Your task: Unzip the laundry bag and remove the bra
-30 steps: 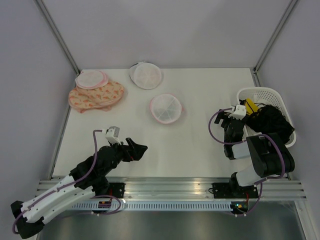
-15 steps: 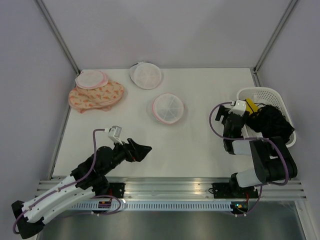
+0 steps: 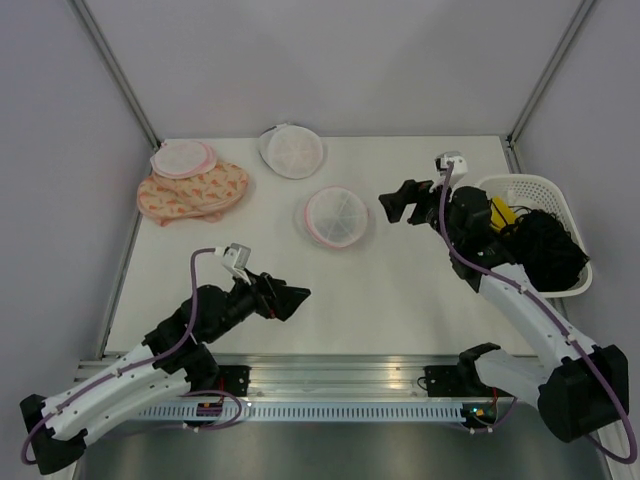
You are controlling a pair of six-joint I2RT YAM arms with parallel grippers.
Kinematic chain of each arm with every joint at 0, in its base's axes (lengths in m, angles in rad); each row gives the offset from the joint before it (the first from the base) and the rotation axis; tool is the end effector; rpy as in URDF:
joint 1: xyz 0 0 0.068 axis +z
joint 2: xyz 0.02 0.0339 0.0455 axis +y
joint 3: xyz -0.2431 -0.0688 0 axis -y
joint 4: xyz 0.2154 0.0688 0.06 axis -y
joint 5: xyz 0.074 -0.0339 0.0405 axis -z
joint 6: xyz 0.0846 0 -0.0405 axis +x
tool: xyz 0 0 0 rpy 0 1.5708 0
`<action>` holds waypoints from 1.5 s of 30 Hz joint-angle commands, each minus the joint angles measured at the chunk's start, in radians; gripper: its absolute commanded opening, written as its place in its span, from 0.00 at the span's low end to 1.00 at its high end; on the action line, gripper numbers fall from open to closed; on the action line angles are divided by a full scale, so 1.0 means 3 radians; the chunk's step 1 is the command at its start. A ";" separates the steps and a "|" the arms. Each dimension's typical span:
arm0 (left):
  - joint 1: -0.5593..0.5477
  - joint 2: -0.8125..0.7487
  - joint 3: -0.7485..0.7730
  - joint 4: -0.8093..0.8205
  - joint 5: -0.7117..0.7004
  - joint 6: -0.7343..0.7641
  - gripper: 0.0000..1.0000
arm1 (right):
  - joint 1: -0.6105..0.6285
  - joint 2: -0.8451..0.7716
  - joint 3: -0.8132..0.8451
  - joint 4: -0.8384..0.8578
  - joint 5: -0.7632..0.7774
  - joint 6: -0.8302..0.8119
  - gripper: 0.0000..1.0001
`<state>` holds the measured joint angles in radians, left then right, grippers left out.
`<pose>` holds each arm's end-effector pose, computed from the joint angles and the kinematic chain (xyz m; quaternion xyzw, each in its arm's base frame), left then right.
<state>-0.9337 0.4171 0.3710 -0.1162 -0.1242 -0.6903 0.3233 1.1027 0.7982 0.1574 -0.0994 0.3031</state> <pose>0.1105 -0.1317 0.2365 0.0525 0.7599 -0.4364 0.4789 0.2726 0.1002 0.2999 -0.0401 0.7559 0.2368 0.6091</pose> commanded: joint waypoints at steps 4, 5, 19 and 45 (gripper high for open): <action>-0.0012 0.0138 0.0134 0.0367 0.0086 0.0291 1.00 | 0.0532 -0.0627 -0.0303 -0.0320 -0.0737 0.0462 0.98; -0.0012 0.0164 0.0119 0.0529 0.0117 0.0281 1.00 | 0.0654 -0.0780 -0.0349 -0.0269 -0.0773 0.0498 0.98; -0.0007 0.0256 0.0026 0.0751 0.0148 0.0246 1.00 | 0.0671 -0.0505 -0.0984 0.0105 -0.0584 0.1311 0.98; -0.0012 0.0246 -0.0081 0.0684 0.0087 0.0194 1.00 | 0.0676 -0.0531 -0.1116 0.0084 -0.0421 0.1117 0.98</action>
<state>-0.9337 0.5007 0.3553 0.0765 -0.0776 -0.6418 0.5262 0.9455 0.4603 0.1429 -0.2214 0.6472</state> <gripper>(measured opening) 0.993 0.978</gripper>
